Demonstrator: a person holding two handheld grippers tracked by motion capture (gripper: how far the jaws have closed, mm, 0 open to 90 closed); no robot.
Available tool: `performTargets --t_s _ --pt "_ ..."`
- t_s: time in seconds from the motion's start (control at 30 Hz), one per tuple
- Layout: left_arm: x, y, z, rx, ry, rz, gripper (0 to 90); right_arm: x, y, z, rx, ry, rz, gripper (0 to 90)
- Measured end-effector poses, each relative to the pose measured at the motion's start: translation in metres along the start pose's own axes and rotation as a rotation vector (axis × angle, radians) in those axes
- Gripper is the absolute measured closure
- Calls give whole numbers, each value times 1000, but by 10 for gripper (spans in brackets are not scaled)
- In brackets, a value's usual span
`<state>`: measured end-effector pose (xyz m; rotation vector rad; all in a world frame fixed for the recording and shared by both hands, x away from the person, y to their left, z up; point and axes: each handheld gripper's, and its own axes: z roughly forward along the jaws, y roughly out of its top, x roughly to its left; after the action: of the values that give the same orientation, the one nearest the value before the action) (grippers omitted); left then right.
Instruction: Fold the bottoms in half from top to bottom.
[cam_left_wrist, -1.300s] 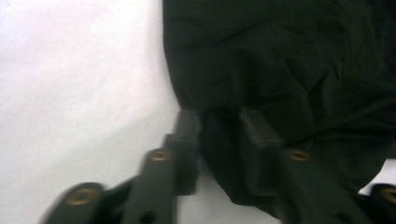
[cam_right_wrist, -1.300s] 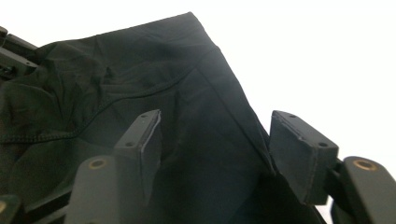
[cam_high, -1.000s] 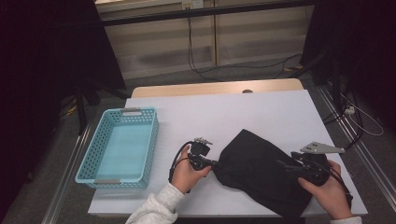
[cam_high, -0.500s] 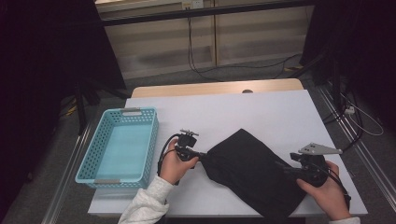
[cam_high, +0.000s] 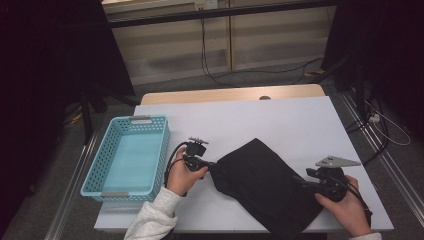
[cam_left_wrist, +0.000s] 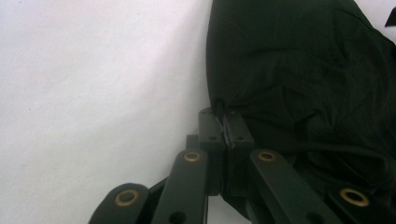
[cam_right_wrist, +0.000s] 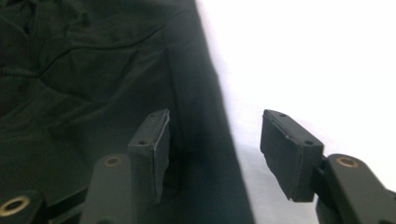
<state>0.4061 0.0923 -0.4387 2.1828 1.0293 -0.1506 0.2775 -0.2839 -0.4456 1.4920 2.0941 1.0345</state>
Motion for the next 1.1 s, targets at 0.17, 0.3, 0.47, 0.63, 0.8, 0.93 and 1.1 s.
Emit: performTargets --t_s 0.17,0.3,0.47,0.63,0.8,0.93,1.1 --pt "1 0 1 12 -1 7 882 -6 13 2 -46 13 29 381" --pt "2 0 2 22 -2 4 882 -2 29 18 -57 32 -3 376" --pt "3 1 1 25 -9 4 882 3 45 56 3 69 -6 374" --pt "4 0 0 22 -9 -1 882 9 50 81 60 120 -10 542" --pt "4 1 -1 23 -12 -7 882 15 51 86 64 171 -11 736" --pt "5 3 0 36 -15 -3 882 15 53 87 81 200 13 802" --pt "8 10 -5 27 -1 -7 883 16 62 90 93 178 -19 825"
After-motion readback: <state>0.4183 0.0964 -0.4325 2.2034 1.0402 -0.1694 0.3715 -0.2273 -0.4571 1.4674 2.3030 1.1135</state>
